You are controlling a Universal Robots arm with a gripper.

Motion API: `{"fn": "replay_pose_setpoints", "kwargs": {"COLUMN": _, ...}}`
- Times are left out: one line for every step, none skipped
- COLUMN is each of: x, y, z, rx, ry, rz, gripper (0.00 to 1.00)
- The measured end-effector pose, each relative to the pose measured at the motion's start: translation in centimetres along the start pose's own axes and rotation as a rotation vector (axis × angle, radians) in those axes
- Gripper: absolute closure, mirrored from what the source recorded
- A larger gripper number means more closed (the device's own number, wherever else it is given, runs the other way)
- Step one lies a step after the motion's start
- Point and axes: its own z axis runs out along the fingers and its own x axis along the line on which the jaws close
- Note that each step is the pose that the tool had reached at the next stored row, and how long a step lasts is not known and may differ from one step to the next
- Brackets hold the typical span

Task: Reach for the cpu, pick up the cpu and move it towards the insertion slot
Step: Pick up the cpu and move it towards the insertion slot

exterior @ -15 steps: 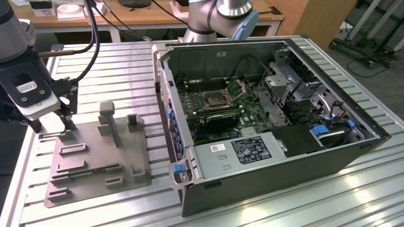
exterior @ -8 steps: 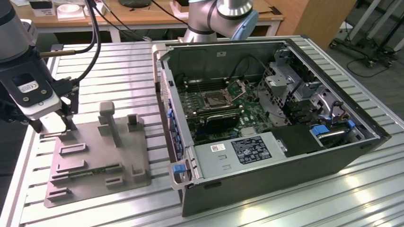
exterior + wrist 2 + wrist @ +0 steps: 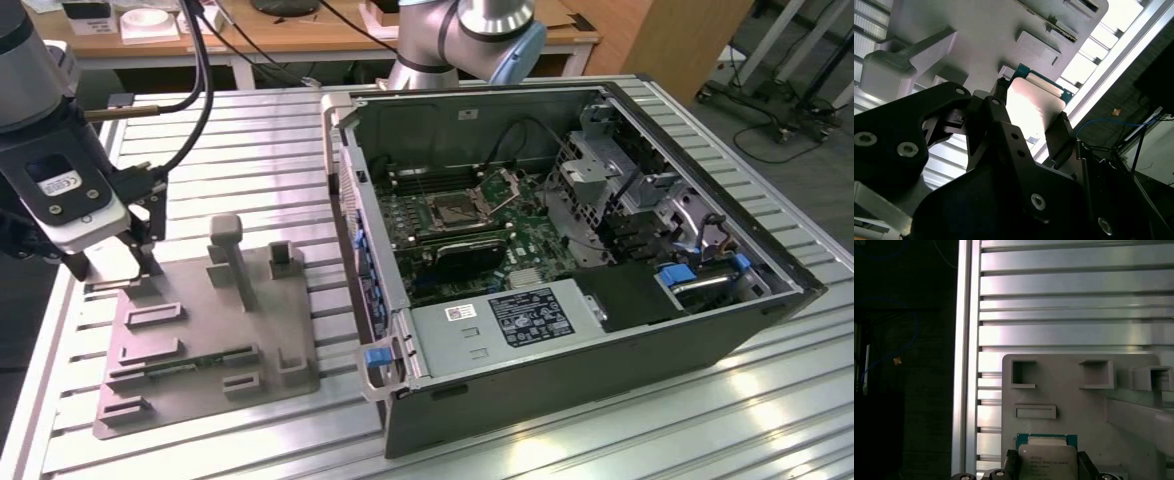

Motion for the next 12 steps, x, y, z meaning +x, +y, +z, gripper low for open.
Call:
{"fn": "replay_pose_setpoints", "kwargs": {"x": 0.00, "y": 0.00, "z": -0.04, "rx": 0.0001, "ry": 0.0001, "rz": 0.000, "gripper": 0.46}}
{"fn": "replay_pose_setpoints", "kwargs": {"x": 0.00, "y": 0.00, "z": -0.10, "rx": 0.0002, "ry": 0.0003, "rz": 0.000, "gripper": 0.46}}
{"fn": "replay_pose_setpoints", "kwargs": {"x": 0.00, "y": 0.01, "z": -0.17, "rx": 0.0002, "ry": 0.0003, "rz": 0.000, "gripper": 0.46}}
{"fn": "replay_pose_setpoints", "kwargs": {"x": 0.00, "y": 0.01, "z": -0.26, "rx": 0.0001, "ry": 0.0001, "rz": 0.000, "gripper": 0.46}}
{"fn": "replay_pose_setpoints", "kwargs": {"x": 0.00, "y": 0.01, "z": -0.34, "rx": 0.0001, "ry": 0.0001, "rz": 0.000, "gripper": 0.46}}
{"fn": "replay_pose_setpoints", "kwargs": {"x": 0.00, "y": 0.02, "z": -0.45, "rx": 0.0002, "ry": 0.0002, "rz": 0.000, "gripper": 0.46}}
{"fn": "replay_pose_setpoints", "kwargs": {"x": 0.00, "y": 0.02, "z": -0.56, "rx": 0.0001, "ry": 0.0001, "rz": 0.000, "gripper": 0.46}}
{"fn": "replay_pose_setpoints", "kwargs": {"x": 0.00, "y": 0.02, "z": -0.68, "rx": 0.0001, "ry": 0.0002, "rz": 0.000, "gripper": 0.46}}
{"fn": "replay_pose_setpoints", "kwargs": {"x": 0.00, "y": 0.03, "z": -0.80, "rx": 0.0001, "ry": 0.0001, "rz": 0.000, "gripper": 0.46}}
{"fn": "replay_pose_setpoints", "kwargs": {"x": 0.00, "y": 0.03, "z": -0.90, "rx": 0.0002, "ry": 0.0002, "rz": 0.000, "gripper": 0.46}}
{"fn": "replay_pose_setpoints", "kwargs": {"x": 0.00, "y": 0.04, "z": -0.94, "rx": 0.0000, "ry": 0.0000, "rz": 0.000, "gripper": 0.46}}
{"fn": "replay_pose_setpoints", "kwargs": {"x": 0.00, "y": 0.04, "z": -0.94, "rx": -0.0001, "ry": -0.0001, "rz": 0.000, "gripper": 0.46}}
